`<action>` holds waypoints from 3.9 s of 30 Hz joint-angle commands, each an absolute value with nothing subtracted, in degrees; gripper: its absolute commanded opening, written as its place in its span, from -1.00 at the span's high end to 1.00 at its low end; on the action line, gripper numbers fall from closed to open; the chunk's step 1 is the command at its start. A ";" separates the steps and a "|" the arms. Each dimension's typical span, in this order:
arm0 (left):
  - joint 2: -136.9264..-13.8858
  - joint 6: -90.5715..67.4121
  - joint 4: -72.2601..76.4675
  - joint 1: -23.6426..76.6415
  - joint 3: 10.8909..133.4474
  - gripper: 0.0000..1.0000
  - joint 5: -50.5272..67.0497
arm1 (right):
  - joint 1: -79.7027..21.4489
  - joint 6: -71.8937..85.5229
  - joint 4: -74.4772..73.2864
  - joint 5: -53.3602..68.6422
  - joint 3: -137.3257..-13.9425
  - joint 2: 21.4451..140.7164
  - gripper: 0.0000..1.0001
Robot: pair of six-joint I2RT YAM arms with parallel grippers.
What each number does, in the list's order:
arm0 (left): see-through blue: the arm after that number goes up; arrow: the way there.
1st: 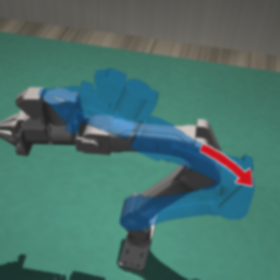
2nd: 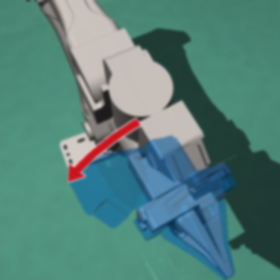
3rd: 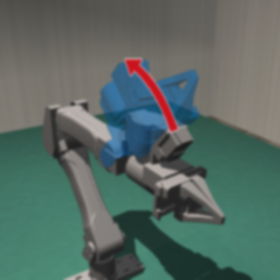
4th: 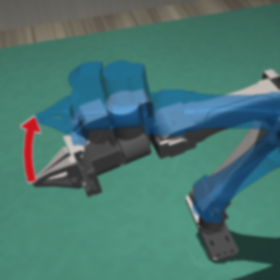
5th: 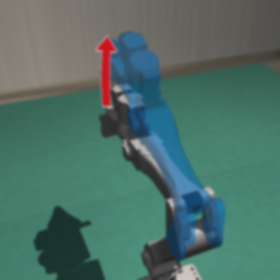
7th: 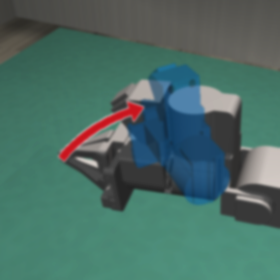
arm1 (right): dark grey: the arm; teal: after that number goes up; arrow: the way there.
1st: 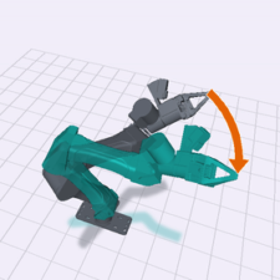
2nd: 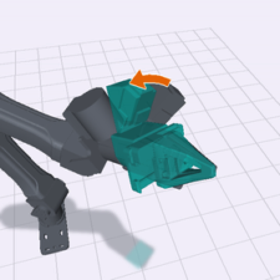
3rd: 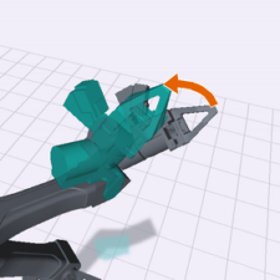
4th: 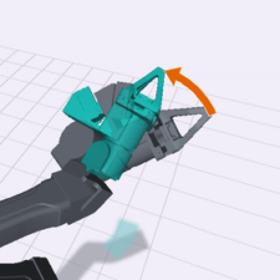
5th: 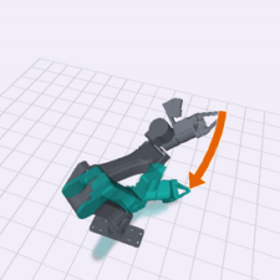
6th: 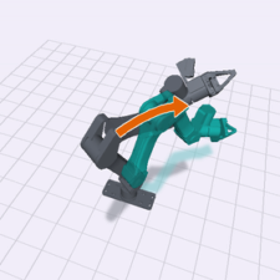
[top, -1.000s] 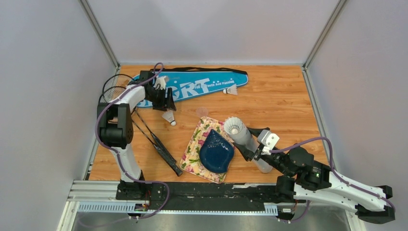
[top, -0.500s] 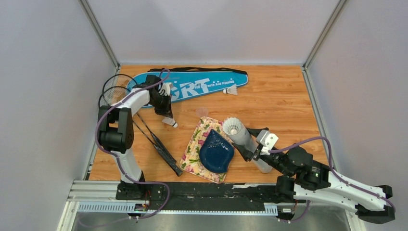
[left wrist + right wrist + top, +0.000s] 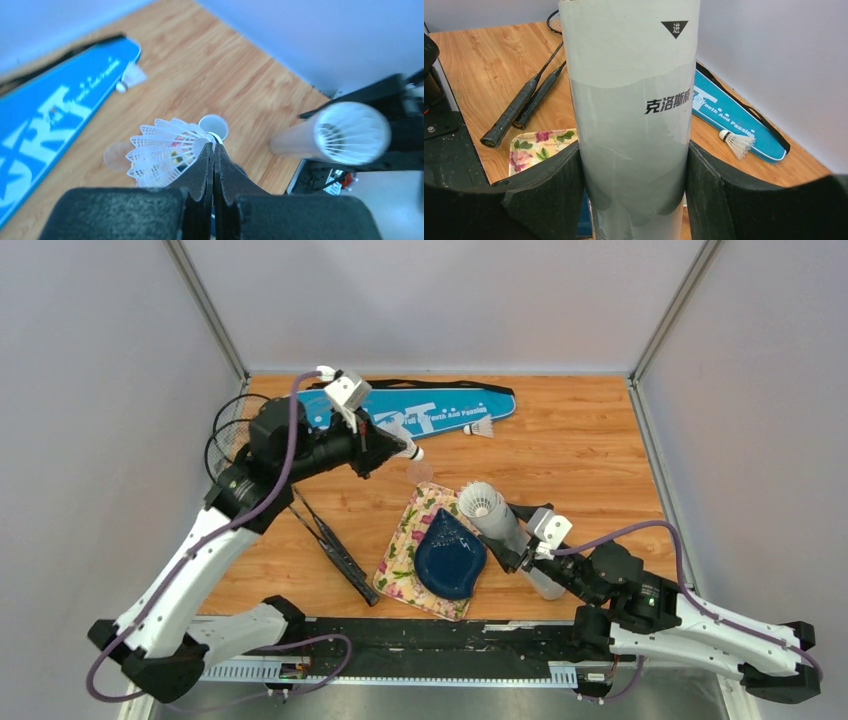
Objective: Pack up the badminton gear
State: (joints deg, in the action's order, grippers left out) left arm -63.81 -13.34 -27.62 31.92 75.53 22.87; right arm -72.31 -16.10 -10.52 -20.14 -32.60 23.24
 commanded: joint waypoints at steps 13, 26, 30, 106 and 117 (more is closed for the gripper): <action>-62.40 -4.57 -18.01 56.33 79.36 1.00 12.31 | -72.60 -15.03 -8.70 -22.06 -33.75 23.30 0.42; -64.86 -5.97 -21.18 58.71 88.33 1.00 11.16 | -72.60 -15.03 -9.67 -22.06 -34.01 22.50 0.42; -66.35 -6.16 -25.04 59.24 88.50 1.00 13.96 | -72.51 -15.29 -9.58 -22.50 -34.19 22.06 0.42; -144.48 -17.14 7.54 47.90 121.46 -0.71 -31.73 | -72.60 -1.76 -33.66 -46.93 -48.34 9.68 0.40; -151.26 -13.19 8.88 48.34 125.51 -0.41 -38.93 | -72.60 -1.85 -33.57 -44.39 -47.90 8.43 0.40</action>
